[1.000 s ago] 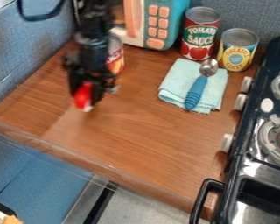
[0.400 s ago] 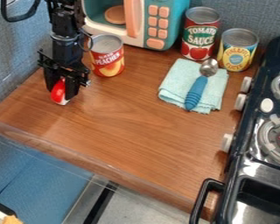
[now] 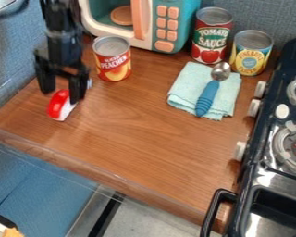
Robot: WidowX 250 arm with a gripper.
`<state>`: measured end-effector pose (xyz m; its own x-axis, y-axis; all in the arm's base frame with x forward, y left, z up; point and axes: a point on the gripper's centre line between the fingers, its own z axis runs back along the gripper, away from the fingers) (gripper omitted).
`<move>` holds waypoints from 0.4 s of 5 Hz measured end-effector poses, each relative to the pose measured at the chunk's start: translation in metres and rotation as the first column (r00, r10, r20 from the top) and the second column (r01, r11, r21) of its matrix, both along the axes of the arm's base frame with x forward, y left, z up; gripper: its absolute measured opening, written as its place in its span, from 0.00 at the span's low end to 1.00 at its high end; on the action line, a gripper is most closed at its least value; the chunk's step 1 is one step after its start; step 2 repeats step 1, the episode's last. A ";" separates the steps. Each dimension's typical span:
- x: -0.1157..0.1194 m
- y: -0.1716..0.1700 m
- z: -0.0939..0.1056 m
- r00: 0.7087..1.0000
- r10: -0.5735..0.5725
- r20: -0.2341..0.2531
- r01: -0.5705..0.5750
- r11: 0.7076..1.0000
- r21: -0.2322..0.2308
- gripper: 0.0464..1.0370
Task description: Move the red objet to the lef ide of the table
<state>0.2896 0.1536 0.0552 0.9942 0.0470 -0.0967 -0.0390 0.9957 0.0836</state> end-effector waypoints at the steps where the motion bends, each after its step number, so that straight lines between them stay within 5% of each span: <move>1: -0.002 0.004 0.023 0.999 0.007 0.054 -0.006 1.000 -0.028 0.96; 2: -0.002 0.004 0.023 0.999 0.007 0.054 -0.006 1.000 -0.028 0.96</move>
